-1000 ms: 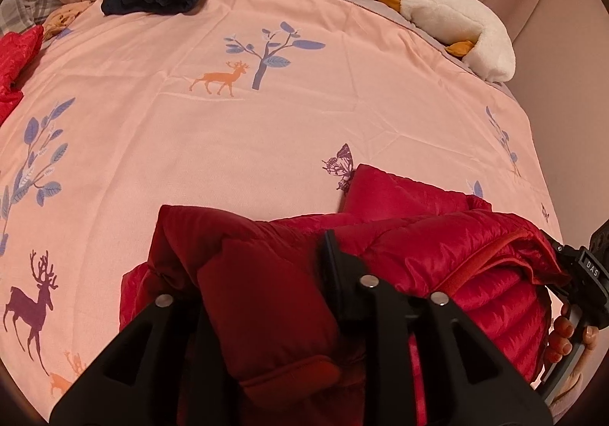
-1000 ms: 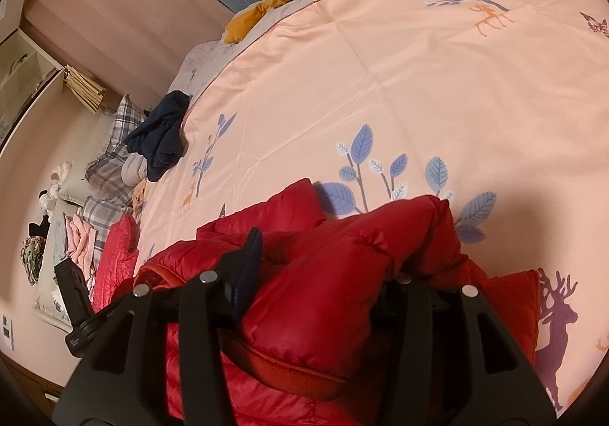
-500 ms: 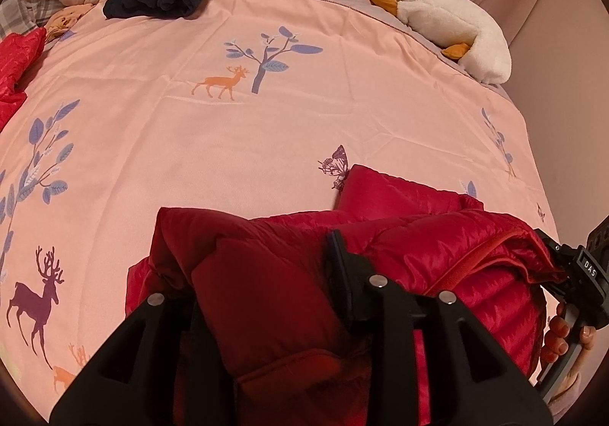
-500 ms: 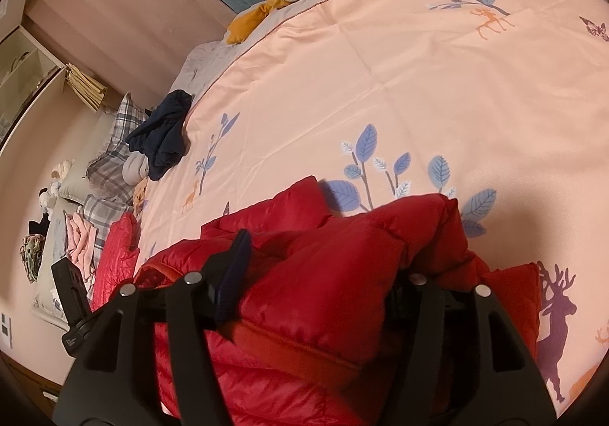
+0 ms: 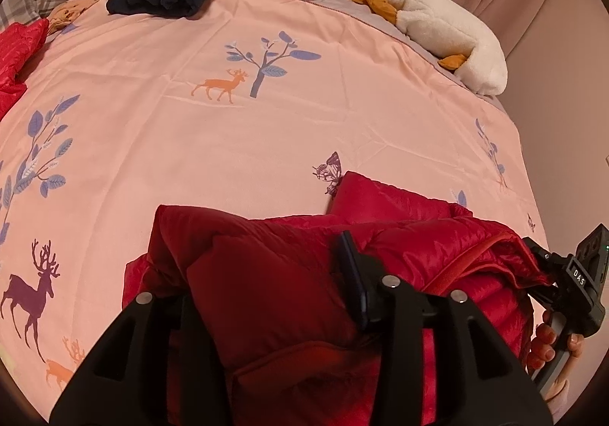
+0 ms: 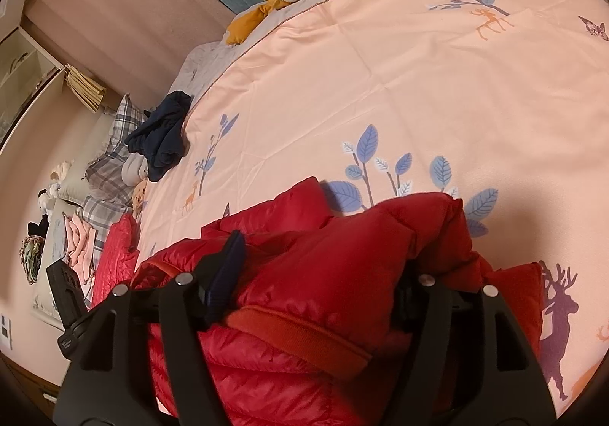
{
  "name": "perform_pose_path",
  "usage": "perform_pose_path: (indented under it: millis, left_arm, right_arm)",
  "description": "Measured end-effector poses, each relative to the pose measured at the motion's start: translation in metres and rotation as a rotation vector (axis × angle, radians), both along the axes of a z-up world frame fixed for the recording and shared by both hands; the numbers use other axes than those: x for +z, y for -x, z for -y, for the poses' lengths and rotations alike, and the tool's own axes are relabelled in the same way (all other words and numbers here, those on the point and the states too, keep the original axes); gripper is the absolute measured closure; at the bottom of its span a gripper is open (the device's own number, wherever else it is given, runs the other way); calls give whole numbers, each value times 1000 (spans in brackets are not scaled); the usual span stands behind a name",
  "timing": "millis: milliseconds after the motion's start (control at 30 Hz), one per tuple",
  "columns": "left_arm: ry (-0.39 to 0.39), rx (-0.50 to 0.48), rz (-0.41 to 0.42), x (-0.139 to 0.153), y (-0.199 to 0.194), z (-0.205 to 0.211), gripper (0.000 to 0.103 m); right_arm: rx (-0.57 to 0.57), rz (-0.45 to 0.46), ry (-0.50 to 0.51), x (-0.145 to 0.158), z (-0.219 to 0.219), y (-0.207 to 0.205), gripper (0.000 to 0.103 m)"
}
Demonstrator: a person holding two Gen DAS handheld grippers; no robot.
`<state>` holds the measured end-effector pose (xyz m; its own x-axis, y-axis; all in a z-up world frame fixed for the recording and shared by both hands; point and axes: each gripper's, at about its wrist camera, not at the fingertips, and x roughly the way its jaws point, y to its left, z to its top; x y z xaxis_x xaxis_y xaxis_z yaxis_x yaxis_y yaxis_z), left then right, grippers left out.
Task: Fold large clothes
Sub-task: 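Open both tools and release the jacket hem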
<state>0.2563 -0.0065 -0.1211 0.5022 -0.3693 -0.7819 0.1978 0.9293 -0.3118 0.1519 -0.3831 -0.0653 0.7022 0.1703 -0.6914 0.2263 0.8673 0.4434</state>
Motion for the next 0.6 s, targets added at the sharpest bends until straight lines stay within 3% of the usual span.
perform_pose_path:
  millis: [367, 600]
  left_arm:
    - [53, 20, 7, 5, 1, -5, 45]
    - [101, 37, 38, 11, 4, -10, 22]
  right_arm:
    - [-17, 30, -35, 6, 7, 2, 26]
    - [-62, 67, -72, 11, 20, 4, 21]
